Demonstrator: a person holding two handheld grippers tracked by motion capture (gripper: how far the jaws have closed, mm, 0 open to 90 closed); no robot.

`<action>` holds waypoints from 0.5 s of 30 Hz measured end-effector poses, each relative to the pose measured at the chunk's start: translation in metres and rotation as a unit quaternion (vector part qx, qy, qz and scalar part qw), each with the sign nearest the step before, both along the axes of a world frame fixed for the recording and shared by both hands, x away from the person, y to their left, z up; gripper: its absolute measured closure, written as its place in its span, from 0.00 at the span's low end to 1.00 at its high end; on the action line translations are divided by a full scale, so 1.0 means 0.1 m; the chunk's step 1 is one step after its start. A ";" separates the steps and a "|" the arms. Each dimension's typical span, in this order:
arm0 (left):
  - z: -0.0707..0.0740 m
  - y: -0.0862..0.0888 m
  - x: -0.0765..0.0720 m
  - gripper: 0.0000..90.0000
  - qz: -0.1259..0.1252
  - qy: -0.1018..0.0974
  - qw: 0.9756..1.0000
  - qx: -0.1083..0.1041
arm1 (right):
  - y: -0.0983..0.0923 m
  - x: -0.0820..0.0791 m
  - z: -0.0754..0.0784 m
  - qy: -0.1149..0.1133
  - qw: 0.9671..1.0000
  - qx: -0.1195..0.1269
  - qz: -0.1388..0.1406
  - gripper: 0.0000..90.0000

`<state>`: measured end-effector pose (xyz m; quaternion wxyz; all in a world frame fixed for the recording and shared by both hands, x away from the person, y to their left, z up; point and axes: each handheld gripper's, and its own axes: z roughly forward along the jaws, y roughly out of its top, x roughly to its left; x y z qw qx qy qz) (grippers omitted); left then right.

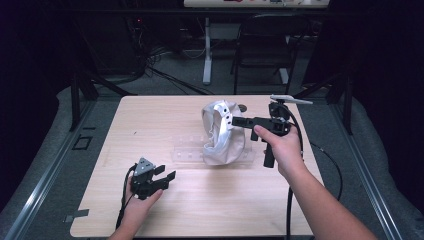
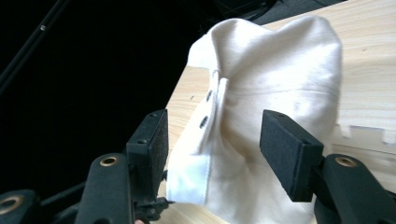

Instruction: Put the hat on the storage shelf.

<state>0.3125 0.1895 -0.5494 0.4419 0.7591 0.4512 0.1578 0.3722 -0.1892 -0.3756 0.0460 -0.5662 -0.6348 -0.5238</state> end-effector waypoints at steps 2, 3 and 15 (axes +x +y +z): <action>0.00 0.00 0.00 0.54 0.002 0.001 1.000 0.000 | -0.03 -0.03 -0.01 -0.002 1.000 -0.005 -0.004 0.47; 0.00 0.01 0.00 0.54 0.001 0.000 1.000 0.000 | -0.06 -0.05 -0.01 -0.003 1.000 -0.007 -0.004 0.47; 0.00 0.04 0.02 0.54 0.008 0.001 1.000 -0.004 | -0.27 -0.28 -0.21 -0.004 1.000 -0.019 0.002 0.47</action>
